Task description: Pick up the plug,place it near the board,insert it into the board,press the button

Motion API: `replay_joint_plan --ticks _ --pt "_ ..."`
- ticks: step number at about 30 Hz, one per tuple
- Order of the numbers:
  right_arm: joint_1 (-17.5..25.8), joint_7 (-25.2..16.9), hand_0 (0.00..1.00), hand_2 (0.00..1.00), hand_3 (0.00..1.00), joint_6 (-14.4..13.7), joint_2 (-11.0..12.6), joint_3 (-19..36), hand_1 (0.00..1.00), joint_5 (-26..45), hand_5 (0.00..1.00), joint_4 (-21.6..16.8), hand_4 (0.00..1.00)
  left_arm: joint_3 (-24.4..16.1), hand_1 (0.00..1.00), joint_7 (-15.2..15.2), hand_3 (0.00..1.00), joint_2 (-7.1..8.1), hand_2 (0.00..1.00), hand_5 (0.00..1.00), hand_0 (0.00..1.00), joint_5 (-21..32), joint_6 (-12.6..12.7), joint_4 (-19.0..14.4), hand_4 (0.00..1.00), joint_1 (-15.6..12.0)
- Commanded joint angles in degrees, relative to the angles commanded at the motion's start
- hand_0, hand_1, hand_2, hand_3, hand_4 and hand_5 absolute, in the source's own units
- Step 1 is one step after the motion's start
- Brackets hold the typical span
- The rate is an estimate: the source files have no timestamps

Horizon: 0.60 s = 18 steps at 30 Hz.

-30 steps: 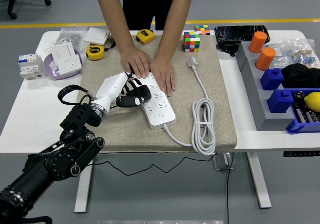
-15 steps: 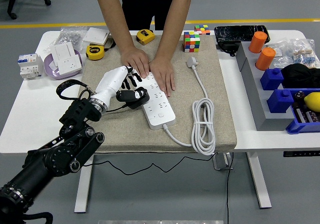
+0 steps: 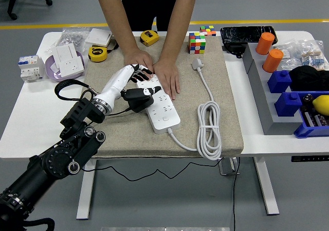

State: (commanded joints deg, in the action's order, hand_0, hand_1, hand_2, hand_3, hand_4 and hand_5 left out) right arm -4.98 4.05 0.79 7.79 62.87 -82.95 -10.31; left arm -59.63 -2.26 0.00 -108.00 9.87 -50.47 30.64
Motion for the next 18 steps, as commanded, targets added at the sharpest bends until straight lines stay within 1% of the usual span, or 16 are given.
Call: replay_joint_plan --ticks 2,3,6,8,9,15,16,18 --pt "-0.05 -0.01 0.81 0.694 0.603 0.0 0.0 -0.06 0.718 0.03 0.57 0.0 0.884 0.19 0.928 0.51 0.858 0.0 0.884 0.686 0.902 -1.78 -0.35 1.78 0.998 0.18" --pt "-0.04 -0.01 0.81 0.693 0.604 0.0 0.01 -0.02 0.718 0.01 0.57 0.0 0.884 0.26 0.929 0.69 0.866 0.0 0.887 0.582 0.925 -2.45 -0.56 2.31 0.998 0.11" --pt "0.09 0.06 0.81 0.693 0.604 0.02 0.09 0.24 0.718 -0.32 0.57 0.0 0.884 0.91 0.929 1.23 0.866 0.0 0.887 0.582 0.925 -3.68 -0.96 2.79 0.998 -0.09" --pt "0.18 0.11 0.81 0.693 0.604 0.03 0.15 0.39 0.718 -0.52 0.57 0.0 0.884 1.67 0.929 1.7 0.866 0.0 0.887 0.582 0.925 -5.3 -0.48 2.94 0.998 -0.15" --pt "0.21 0.1 0.809 0.694 0.604 0.04 0.16 0.32 0.718 -0.49 0.571 0.0 0.884 1.94 0.79 1.85 0.764 0.0 0.756 0.396 0.771 -6.06 -0.23 3.03 0.998 -0.2" --pt "0.17 -0.05 0.809 0.694 0.604 0.02 0.13 -0.06 0.718 -0.19 0.571 0.0 0.884 3.08 0.79 2.58 0.764 0.0 0.756 0.396 0.771 -9.37 1.54 3.48 0.998 -0.36" --pt "0.18 -0.06 0.809 0.694 0.604 0.02 0.13 -0.09 0.718 -0.18 0.571 0.0 0.884 3.19 0.617 2.67 0.609 0.0 0.591 0.313 0.548 -9.83 1.85 3.52 0.998 -0.33" --pt "0.2 -0.05 0.809 0.694 0.604 0.04 0.15 -0.06 0.718 -0.25 0.571 0.0 0.884 3.36 0.617 2.79 0.609 0.0 0.591 0.313 0.548 -10.47 2.41 3.56 0.998 -0.28"
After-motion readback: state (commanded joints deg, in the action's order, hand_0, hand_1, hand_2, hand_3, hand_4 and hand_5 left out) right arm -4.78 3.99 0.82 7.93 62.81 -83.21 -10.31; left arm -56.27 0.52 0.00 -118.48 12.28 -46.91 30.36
